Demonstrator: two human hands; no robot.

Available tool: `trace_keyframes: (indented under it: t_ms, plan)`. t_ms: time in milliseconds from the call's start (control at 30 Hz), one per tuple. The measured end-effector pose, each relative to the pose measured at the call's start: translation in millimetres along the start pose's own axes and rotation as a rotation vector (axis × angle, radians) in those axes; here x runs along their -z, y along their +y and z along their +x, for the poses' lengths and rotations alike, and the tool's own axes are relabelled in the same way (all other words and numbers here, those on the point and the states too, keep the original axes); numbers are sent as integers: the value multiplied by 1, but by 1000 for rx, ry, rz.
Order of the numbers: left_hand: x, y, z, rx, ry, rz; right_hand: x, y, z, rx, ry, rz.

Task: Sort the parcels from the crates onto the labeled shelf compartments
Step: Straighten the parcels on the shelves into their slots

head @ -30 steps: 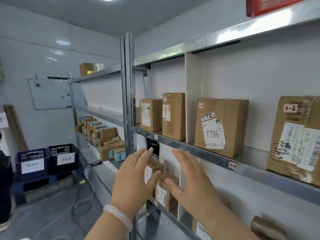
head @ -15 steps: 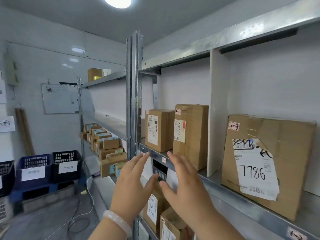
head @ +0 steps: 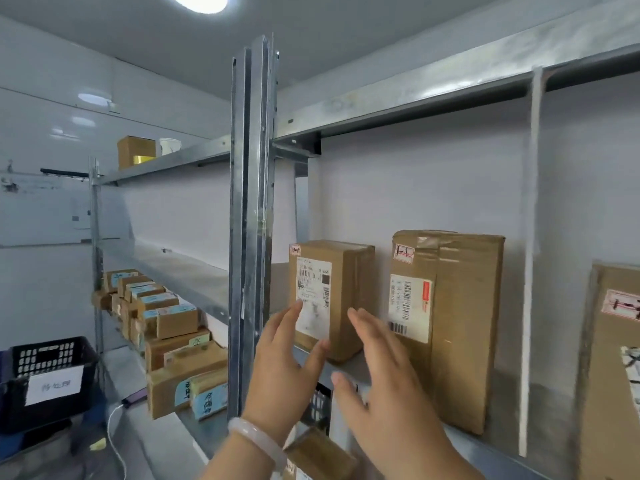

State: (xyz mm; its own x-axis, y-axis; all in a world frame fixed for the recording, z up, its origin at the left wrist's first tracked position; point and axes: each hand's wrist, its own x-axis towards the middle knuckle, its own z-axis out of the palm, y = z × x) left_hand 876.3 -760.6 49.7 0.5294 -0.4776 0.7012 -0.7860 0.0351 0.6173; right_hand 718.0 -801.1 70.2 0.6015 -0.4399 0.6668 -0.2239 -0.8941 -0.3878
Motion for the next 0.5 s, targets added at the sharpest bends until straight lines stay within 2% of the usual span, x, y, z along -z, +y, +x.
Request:
trace_keyframes:
  t_ms: [100, 233, 367, 500]
  plan:
    - [-4, -22, 36, -43, -47, -85, -19, -2, 24, -96, 59, -34]
    - [-13, -50, 71, -8, -123, -183, -40, -1, 49, -294, 64, -62]
    - [-24, -70, 91, 9, -217, -301, -52, 7, 69, -463, 171, -15]
    - [-29, -82, 103, -25, -280, -373, -62, 11, 87, -540, 244, -35]
